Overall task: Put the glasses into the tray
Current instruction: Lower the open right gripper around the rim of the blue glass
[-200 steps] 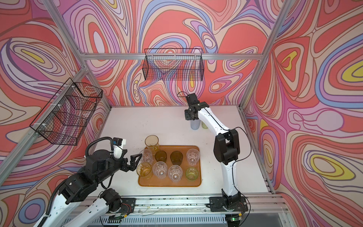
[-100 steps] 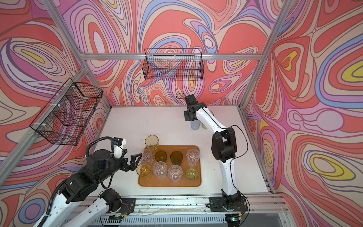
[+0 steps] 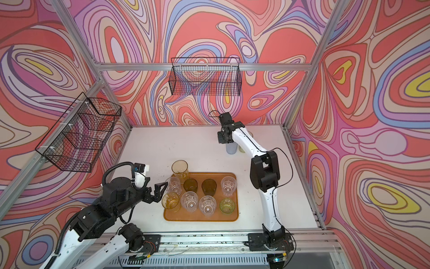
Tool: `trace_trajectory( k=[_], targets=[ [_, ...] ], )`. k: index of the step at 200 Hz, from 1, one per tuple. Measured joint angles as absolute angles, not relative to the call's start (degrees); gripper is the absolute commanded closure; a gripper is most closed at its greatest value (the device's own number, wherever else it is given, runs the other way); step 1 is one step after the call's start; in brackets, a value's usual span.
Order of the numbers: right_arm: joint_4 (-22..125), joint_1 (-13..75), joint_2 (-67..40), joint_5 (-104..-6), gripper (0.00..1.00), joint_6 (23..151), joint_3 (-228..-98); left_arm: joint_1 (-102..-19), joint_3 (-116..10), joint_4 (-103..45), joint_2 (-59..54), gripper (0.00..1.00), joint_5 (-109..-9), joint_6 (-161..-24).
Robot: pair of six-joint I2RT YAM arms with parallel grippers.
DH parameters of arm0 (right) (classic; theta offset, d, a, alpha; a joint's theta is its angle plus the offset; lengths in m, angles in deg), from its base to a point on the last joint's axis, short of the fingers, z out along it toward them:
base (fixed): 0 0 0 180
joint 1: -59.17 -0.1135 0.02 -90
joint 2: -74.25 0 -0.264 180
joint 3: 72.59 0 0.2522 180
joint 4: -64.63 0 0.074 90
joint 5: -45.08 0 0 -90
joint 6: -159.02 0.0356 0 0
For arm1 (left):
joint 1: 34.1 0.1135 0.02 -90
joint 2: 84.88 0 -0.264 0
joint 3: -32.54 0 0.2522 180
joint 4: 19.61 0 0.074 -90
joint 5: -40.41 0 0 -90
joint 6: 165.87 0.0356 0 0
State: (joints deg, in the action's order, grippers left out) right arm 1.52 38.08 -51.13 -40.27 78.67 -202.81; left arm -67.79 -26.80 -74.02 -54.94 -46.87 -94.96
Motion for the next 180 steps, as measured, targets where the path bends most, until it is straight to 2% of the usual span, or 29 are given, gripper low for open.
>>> trace_trajectory(
  k=[36, 66, 180],
  targets=[
    [1.3, 38.1, -51.1, -41.0, 0.77, 79.0, -202.8, -67.8, -26.8, -74.1, -54.9, 0.00, -46.7, -95.0],
    [1.1, 38.1, -51.1, -41.2, 0.84, 79.2, -202.8, -67.8, -26.8, -74.1, -54.9, 0.00, -46.6, -95.0],
    [1.0, 38.1, -51.1, -42.8, 0.87, 80.7, -202.4, -67.8, -26.8, -74.1, -54.8, 0.00, -46.6, -95.0]
  ],
)
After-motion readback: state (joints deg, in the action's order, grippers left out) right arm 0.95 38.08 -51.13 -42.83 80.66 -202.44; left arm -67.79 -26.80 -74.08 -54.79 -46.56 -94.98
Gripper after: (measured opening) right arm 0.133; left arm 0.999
